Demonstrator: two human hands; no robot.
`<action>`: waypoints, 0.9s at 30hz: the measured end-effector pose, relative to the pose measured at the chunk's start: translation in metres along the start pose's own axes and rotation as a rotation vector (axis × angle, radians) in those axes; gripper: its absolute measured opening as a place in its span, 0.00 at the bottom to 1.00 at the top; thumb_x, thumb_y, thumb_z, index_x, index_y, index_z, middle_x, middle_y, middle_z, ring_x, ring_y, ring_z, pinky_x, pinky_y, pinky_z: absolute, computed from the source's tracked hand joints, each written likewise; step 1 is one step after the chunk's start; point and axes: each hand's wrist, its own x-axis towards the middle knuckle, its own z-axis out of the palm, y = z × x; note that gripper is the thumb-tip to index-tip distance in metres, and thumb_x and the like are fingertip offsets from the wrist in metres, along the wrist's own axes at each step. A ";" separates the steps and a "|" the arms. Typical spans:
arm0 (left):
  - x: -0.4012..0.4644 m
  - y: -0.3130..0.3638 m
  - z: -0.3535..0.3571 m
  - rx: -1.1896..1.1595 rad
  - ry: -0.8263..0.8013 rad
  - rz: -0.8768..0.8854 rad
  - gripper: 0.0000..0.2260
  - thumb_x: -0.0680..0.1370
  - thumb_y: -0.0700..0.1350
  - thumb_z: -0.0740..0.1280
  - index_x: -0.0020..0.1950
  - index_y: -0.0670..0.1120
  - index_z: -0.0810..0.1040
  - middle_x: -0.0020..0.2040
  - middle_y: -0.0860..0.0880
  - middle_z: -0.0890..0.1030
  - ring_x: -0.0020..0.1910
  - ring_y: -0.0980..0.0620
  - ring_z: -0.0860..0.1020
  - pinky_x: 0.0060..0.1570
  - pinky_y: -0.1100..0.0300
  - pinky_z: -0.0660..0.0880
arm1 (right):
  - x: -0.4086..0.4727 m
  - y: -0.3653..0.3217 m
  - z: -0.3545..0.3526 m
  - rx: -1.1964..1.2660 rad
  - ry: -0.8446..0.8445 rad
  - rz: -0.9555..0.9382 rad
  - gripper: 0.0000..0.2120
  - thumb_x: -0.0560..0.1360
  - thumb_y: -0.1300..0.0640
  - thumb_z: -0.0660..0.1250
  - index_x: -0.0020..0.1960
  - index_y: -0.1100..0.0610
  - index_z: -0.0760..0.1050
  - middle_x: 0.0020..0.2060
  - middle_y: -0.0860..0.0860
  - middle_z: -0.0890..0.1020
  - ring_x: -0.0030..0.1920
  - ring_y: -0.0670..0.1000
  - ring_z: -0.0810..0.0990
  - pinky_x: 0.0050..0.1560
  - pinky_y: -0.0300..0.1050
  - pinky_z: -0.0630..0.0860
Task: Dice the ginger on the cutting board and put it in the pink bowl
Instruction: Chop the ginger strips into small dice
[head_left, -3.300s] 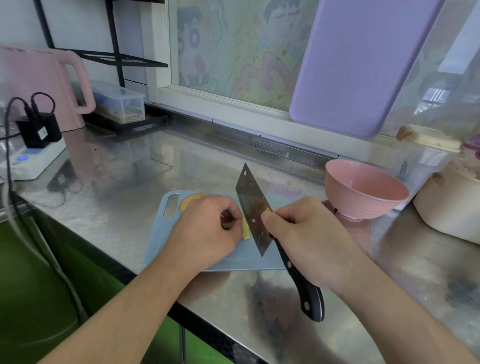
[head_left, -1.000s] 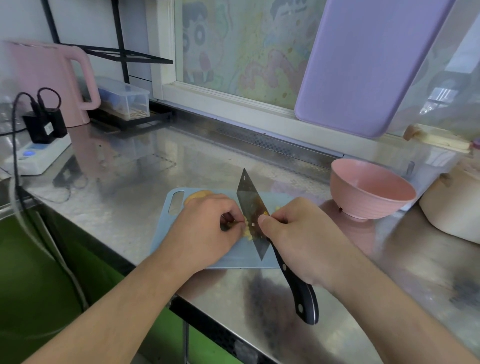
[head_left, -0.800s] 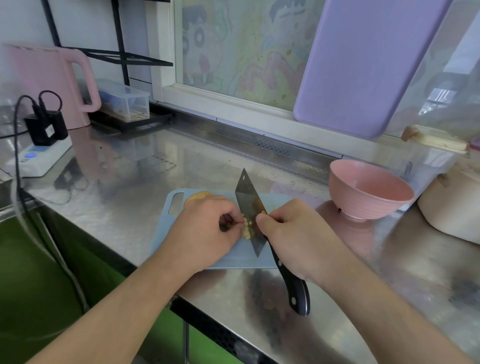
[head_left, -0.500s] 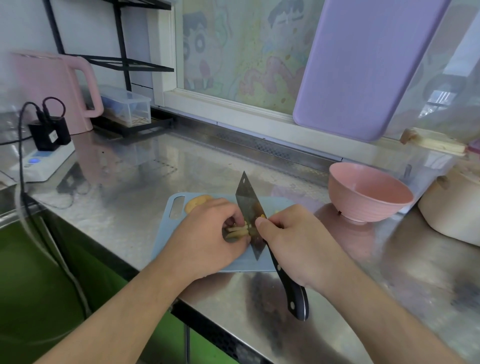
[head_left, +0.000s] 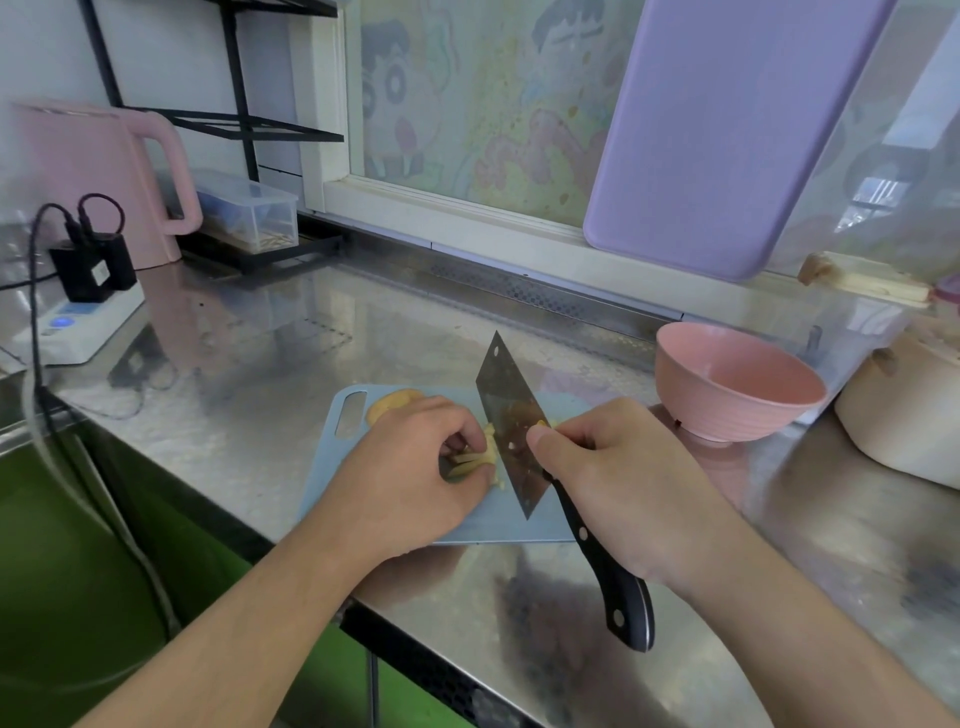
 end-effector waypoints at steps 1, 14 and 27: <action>0.000 0.000 0.000 -0.003 0.007 -0.002 0.06 0.74 0.50 0.76 0.45 0.57 0.81 0.45 0.61 0.80 0.48 0.61 0.79 0.50 0.59 0.80 | 0.000 0.000 0.000 0.000 -0.007 -0.001 0.26 0.83 0.47 0.64 0.31 0.56 0.59 0.26 0.51 0.60 0.26 0.49 0.59 0.30 0.48 0.58; 0.004 -0.005 0.005 0.132 0.003 0.081 0.04 0.79 0.50 0.68 0.52 0.56 0.81 0.48 0.62 0.79 0.51 0.59 0.76 0.49 0.54 0.78 | 0.001 0.001 0.004 0.000 -0.036 0.023 0.26 0.83 0.47 0.64 0.32 0.57 0.59 0.26 0.51 0.61 0.27 0.51 0.60 0.31 0.48 0.59; 0.001 -0.004 0.003 0.015 0.071 0.020 0.06 0.75 0.46 0.72 0.43 0.58 0.81 0.42 0.60 0.80 0.46 0.58 0.79 0.46 0.51 0.80 | -0.005 -0.006 -0.001 0.011 -0.005 0.008 0.26 0.83 0.48 0.64 0.33 0.57 0.59 0.26 0.50 0.59 0.27 0.50 0.58 0.27 0.44 0.55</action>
